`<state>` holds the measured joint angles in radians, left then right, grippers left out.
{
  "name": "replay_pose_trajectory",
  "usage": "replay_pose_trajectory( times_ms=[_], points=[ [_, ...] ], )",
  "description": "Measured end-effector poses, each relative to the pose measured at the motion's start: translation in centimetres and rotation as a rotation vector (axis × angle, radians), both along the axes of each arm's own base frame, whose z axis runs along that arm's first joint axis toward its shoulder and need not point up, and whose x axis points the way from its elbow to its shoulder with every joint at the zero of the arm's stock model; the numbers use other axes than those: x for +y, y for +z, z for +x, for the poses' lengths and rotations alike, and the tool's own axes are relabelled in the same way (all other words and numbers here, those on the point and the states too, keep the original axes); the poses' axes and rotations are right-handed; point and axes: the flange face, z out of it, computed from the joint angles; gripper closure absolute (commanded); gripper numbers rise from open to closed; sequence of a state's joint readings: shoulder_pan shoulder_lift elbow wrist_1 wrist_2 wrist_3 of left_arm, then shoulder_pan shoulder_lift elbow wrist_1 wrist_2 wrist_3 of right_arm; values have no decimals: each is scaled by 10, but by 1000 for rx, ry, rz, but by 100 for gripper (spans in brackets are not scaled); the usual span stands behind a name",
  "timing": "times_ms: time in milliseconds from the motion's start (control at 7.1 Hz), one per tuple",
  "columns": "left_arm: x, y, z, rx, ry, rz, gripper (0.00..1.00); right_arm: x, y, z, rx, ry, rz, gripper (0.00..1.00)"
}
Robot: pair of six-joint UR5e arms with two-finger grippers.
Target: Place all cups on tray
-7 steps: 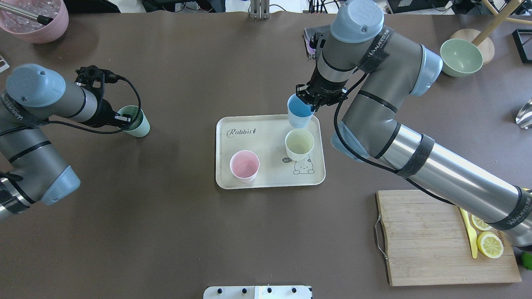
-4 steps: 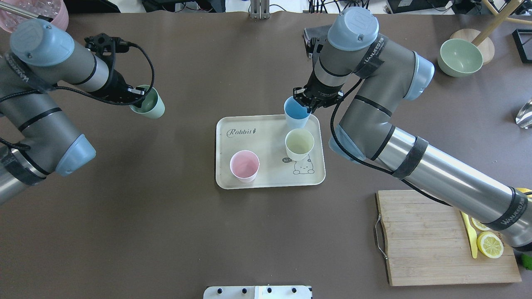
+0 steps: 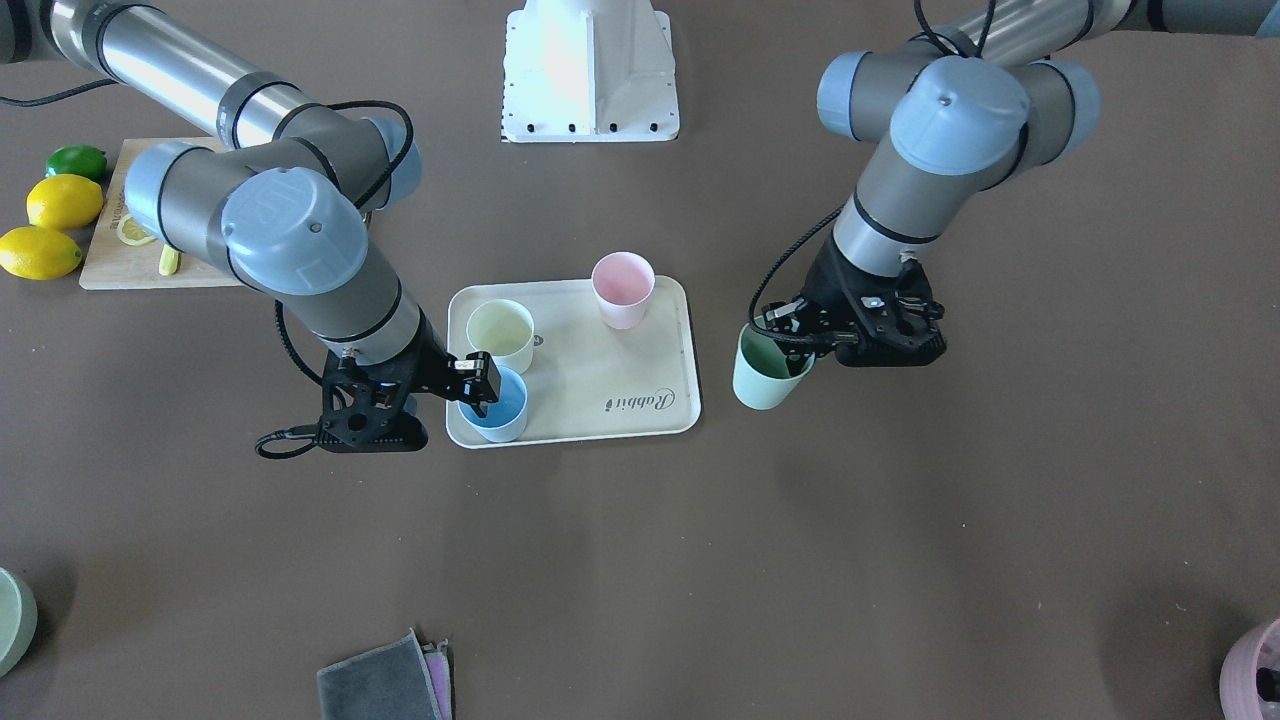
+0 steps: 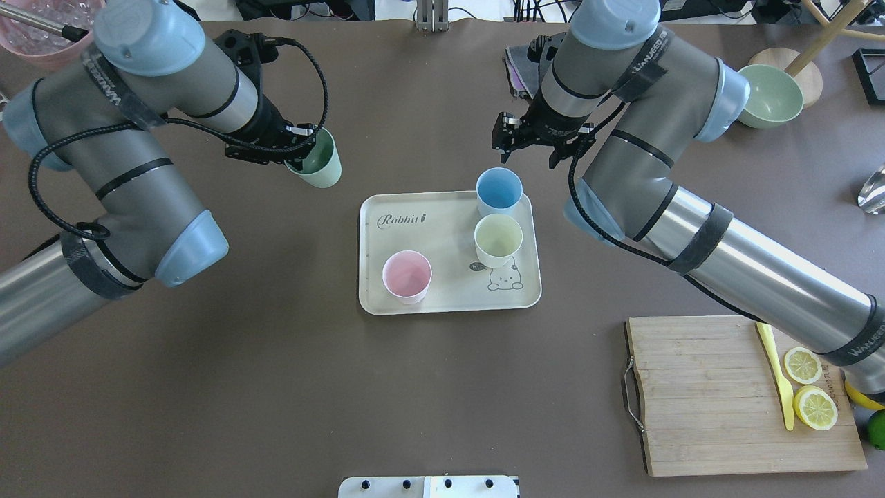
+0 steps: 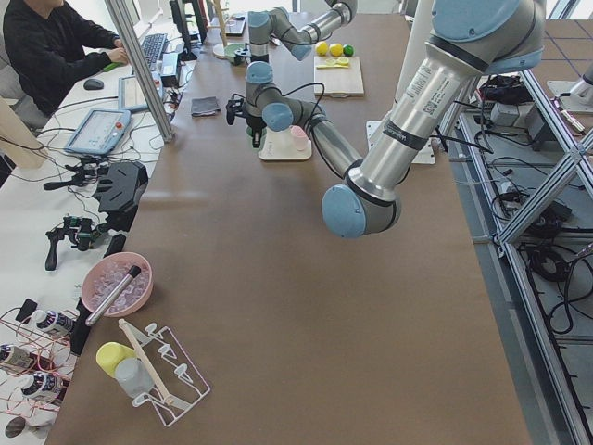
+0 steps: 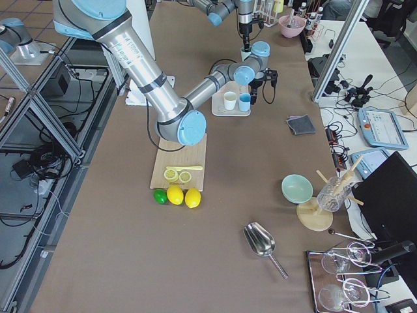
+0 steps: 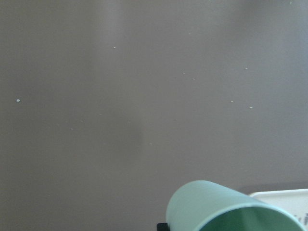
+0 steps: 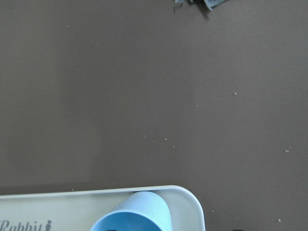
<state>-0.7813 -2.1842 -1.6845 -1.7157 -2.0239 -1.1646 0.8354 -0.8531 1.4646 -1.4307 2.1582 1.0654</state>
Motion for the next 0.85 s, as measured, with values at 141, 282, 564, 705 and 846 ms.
replay_pose_trajectory(
  times_ms=[141, 282, 564, 705, 846],
  points=[
    [16, -11, 28, 2, -9, -9, 100, -5, 6, 23, -11, 13, -4, 0],
    [31, -21, 57, 0, -21, -16, 100, -6, 25, 51, -6, 19, 8, 0],
    [39, -32, 102, -19, -40, -23, 100, -11, 63, 101, 22, 12, 59, 0],
    [33, -33, 118, -29, -47, -29, 100, -10, 72, 115, 28, 14, 72, 0],
    [29, -28, 132, -37, -57, -24, 74, -6, 80, 127, 35, 24, 80, 0]
  ],
)
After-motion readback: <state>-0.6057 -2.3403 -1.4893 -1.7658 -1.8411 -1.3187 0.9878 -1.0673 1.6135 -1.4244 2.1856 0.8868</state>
